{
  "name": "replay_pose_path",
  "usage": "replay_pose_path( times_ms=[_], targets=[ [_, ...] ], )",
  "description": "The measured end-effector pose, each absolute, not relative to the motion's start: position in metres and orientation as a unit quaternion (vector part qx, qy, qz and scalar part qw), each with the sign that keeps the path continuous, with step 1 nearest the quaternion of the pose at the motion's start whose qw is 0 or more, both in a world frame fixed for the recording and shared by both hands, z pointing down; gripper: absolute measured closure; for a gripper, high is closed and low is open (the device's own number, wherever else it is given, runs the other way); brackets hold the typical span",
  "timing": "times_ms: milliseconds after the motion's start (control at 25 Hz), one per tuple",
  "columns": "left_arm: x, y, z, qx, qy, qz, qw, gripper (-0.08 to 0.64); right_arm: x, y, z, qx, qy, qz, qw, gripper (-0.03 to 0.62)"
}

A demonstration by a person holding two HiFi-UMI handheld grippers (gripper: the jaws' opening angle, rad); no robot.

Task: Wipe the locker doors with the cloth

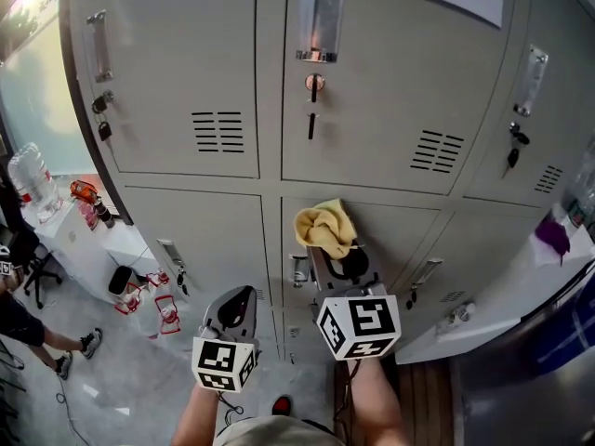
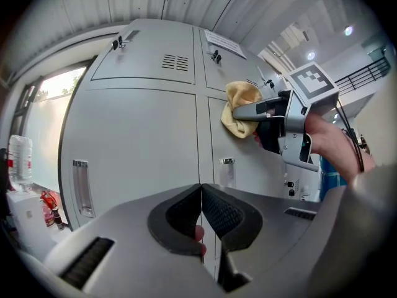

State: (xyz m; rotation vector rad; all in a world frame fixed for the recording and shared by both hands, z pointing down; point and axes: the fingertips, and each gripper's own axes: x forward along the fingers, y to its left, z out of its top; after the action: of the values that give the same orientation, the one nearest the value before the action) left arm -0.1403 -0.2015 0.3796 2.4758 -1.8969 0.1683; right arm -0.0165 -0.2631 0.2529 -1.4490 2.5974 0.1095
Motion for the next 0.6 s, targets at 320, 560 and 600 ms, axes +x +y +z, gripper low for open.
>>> replay_pose_path(
  times_ms=[320, 560, 600],
  targets=[
    [-0.115, -0.209, 0.381, 0.814, -0.579, 0.049, 0.012, 0.537, 0.024, -0.267, 0.255, -0.529, 0.844, 0.037, 0.074, 0.410],
    [-0.090, -0.215, 0.384, 0.833, -0.552, 0.047, 0.015, 0.537, 0.065, -0.271, 0.258, -0.570, 0.818, 0.040, 0.065, 0.410],
    [-0.086, -0.216, 0.385, 0.835, -0.548, 0.047, 0.016, 0.537, 0.071, -0.271, 0.258, -0.576, 0.814, 0.040, 0.064, 0.410]
  ],
)
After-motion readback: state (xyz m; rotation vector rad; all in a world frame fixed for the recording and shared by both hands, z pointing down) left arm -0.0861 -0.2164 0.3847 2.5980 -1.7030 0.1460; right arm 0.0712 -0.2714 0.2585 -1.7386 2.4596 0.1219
